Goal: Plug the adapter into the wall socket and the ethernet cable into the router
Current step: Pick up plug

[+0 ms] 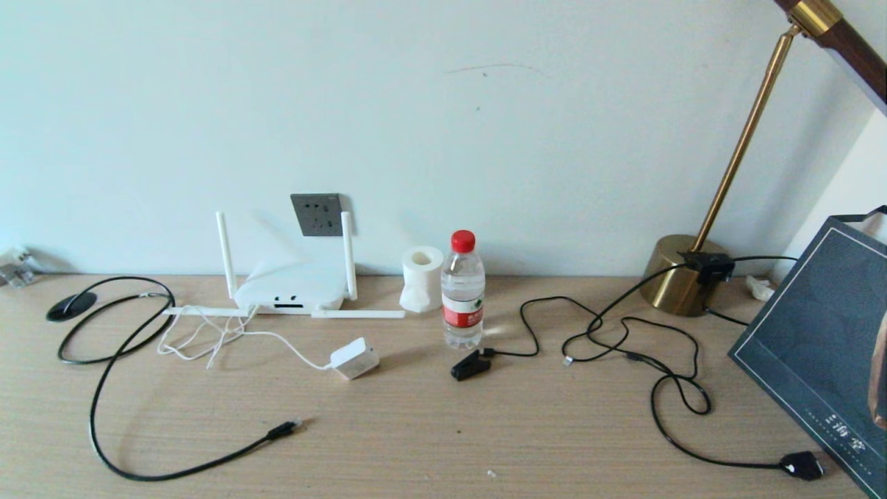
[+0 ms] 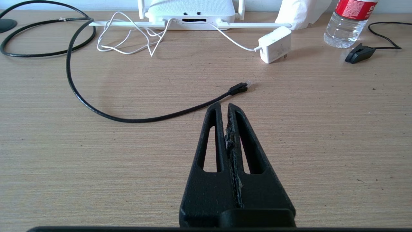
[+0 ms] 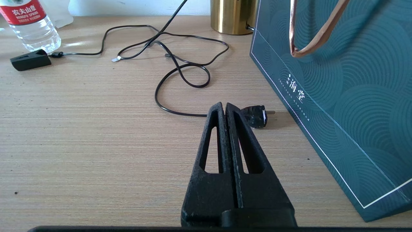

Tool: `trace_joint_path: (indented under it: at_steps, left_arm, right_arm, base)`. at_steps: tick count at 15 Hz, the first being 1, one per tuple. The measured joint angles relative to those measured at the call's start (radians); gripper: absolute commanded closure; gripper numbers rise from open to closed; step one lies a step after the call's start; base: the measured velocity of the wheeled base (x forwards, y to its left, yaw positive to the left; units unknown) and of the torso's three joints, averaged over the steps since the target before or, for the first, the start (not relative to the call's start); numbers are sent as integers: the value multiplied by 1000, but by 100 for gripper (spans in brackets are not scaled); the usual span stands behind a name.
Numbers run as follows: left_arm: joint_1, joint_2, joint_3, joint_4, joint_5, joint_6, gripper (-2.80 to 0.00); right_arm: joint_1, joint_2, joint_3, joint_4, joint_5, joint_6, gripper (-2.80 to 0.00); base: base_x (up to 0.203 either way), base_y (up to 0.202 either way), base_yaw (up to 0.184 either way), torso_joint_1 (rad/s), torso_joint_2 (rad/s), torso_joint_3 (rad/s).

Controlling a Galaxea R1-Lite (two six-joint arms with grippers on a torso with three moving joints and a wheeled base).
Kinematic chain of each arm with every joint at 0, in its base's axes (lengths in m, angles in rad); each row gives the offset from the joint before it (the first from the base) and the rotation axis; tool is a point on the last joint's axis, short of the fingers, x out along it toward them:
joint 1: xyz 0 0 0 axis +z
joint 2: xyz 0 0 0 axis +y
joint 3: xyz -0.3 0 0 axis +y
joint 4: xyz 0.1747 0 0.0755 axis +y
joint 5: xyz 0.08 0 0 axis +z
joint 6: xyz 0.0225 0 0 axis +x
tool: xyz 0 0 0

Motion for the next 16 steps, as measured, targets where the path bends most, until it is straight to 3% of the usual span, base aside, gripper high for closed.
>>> trace_joint_path:
  at_steps: [4, 6, 11, 14, 16]
  left_arm:
    - [0, 0, -15, -8, 0, 43, 0]
    - [-2, 16, -105, 5, -26, 83, 0]
    - [-16, 302, -323, 35, -243, 152, 0]
    - [-52, 584, -399, 33, -333, 305, 0]
    - [-74, 802, -453, 26, -358, 449, 0]
  right_arm:
    - [0, 0, 0, -1, 1, -7, 0]
    - [0, 0, 0, -3, 2, -9, 0]
    - [0, 0, 0, -3, 2, -9, 0]
    - [0, 0, 0, -3, 2, -9, 0]
    - [-1, 0, 0, -3, 2, -9, 0]
  base:
    - [0, 0, 0, 0, 0, 0]
    - [0, 0, 0, 0, 0, 0]
    - [0, 0, 0, 0, 0, 0]
    - [0, 0, 0, 0, 0, 0]
    - [0, 0, 0, 0, 0, 0]
